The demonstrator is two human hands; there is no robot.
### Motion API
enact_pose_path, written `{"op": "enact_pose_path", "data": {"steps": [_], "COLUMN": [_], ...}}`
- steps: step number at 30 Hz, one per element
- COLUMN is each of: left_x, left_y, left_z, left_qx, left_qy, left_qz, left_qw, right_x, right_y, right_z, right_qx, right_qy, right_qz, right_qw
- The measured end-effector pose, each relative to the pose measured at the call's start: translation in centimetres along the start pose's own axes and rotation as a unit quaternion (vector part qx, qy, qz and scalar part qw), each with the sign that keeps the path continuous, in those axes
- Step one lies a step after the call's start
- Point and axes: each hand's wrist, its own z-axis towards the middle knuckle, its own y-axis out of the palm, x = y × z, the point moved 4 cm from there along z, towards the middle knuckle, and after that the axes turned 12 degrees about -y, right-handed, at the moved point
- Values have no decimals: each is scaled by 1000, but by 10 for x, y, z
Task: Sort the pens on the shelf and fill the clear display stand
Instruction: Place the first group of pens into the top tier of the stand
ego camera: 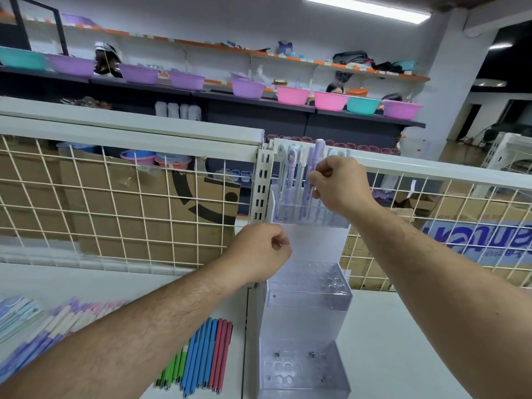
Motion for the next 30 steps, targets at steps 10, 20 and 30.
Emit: {"op": "enact_pose_path", "data": {"steps": [10, 20, 30], "left_x": [2, 2, -8], "left_y": [-1, 1, 10], "left_z": [0, 2, -13], "left_qx": [-3, -6, -52], "left_qy": [3, 13, 38], "left_qz": [-6, 1, 12], "left_qw": [1000, 1000, 998], "right_x": [10, 5, 6], "right_y": [7, -1, 10], "right_z": [-2, -28, -94], "right_qx": [-18, -30, -225], "right_qy": [26, 19, 42], "right_qz": [-30, -123, -196], "right_qw": [999, 992, 954]}}
